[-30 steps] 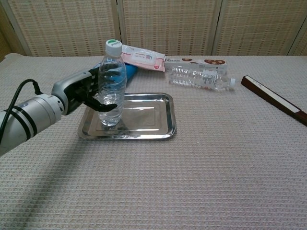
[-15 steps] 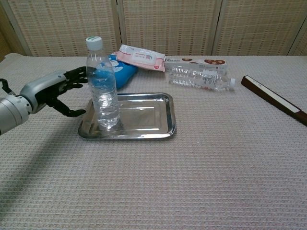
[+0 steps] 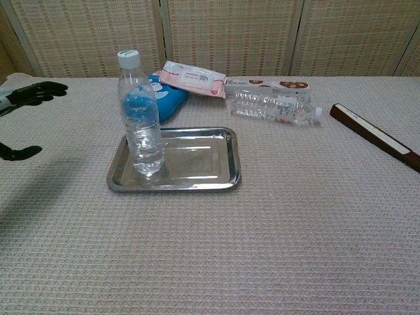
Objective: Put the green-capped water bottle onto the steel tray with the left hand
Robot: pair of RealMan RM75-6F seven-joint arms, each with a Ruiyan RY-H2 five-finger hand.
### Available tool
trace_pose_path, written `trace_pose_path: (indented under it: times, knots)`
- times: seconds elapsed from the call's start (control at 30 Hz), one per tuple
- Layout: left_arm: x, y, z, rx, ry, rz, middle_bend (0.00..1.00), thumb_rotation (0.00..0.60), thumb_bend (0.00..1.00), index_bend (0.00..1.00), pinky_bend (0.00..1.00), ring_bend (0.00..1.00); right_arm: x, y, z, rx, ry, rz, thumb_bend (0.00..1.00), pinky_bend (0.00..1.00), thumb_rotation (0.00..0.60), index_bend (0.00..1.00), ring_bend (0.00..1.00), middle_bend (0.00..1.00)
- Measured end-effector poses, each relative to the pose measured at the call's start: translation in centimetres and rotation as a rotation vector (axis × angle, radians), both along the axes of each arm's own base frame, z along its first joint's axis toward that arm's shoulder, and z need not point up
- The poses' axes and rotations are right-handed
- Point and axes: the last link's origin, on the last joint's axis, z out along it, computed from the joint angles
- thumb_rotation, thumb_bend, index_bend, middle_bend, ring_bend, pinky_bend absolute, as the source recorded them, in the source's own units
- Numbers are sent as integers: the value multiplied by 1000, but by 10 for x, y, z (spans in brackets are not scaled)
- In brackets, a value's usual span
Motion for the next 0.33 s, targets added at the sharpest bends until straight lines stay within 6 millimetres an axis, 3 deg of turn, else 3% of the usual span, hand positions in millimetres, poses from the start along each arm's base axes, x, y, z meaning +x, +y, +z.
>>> trace_pose_path:
  times: [0.13, 0.33]
  knots:
    - [-31, -46, 24, 128, 189, -10, 0, 600, 351, 0, 0, 0, 2, -2, 5, -57, -14, 17, 15, 0, 600, 0, 0, 0]
    - [-53, -100, 49, 173, 231, -29, 0, 600, 353, 0, 0, 0, 2, -3, 17, -152, -25, 25, 15, 0, 600, 0, 0, 0]
